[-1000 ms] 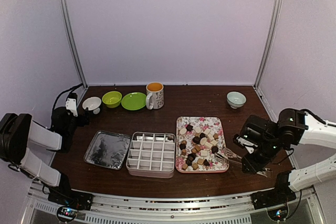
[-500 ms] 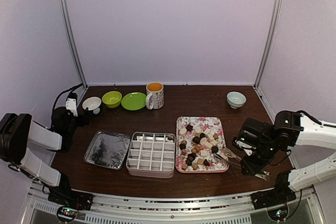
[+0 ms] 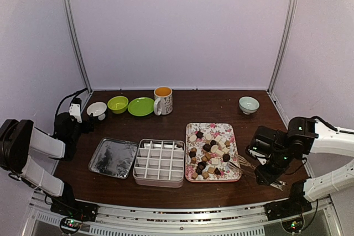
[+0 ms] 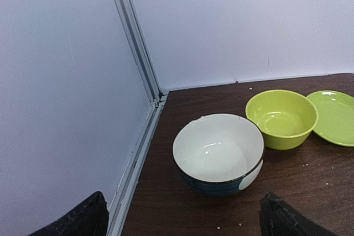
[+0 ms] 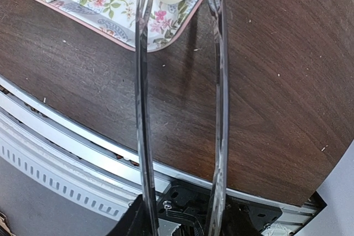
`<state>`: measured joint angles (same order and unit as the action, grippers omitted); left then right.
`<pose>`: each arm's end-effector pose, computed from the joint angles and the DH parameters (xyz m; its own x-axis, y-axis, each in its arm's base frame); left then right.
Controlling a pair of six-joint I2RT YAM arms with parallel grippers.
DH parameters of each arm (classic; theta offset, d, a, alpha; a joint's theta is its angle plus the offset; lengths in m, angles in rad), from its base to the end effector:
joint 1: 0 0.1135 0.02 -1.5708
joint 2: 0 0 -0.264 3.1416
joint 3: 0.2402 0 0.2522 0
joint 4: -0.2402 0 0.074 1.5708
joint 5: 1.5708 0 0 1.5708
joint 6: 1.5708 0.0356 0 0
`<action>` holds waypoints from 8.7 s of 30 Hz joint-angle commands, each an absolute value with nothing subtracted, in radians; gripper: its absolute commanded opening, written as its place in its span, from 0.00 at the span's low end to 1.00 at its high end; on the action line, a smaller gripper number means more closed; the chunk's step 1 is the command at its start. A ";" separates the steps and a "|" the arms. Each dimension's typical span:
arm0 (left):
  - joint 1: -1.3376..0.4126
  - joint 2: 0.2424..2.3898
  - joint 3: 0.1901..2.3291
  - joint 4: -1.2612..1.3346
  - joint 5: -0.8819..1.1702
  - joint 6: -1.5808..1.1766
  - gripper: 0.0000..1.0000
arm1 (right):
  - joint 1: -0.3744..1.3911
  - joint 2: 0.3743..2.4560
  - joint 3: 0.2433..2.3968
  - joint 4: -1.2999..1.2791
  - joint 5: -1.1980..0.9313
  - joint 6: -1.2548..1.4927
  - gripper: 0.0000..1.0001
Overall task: Pack the chocolate
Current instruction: Pick up the fake chocolate from the plate, then place the fake chocolate in the empty pocket of the box, then pick up the fake chocolate from the plate.
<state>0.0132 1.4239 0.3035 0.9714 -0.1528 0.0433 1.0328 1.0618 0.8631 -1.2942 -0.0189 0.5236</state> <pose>0.2499 0.0087 0.1640 -0.1554 0.0407 -0.9870 -0.1570 0.9854 0.0654 0.0772 0.1308 0.2452 -0.8721 -0.4859 -0.0580 -0.4888 0.8707 0.0552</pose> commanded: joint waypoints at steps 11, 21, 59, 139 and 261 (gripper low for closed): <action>0.020 1.425 0.325 1.024 -0.154 0.037 0.98 | 1.055 1.076 0.885 -1.284 -0.038 0.522 0.34; 0.020 1.425 0.325 1.023 -0.154 0.037 0.98 | 1.066 1.086 0.875 -1.228 -0.078 0.529 0.32; 0.020 1.425 0.325 1.024 -0.155 0.037 0.98 | 1.066 1.053 0.984 -1.088 -0.041 0.538 0.25; 0.019 1.425 0.325 1.025 -0.154 0.037 0.98 | 1.063 1.596 1.190 -0.558 -0.143 0.464 0.28; 0.019 1.425 0.325 1.025 -0.155 0.038 0.98 | 0.961 1.055 0.783 -1.005 -0.016 0.629 0.31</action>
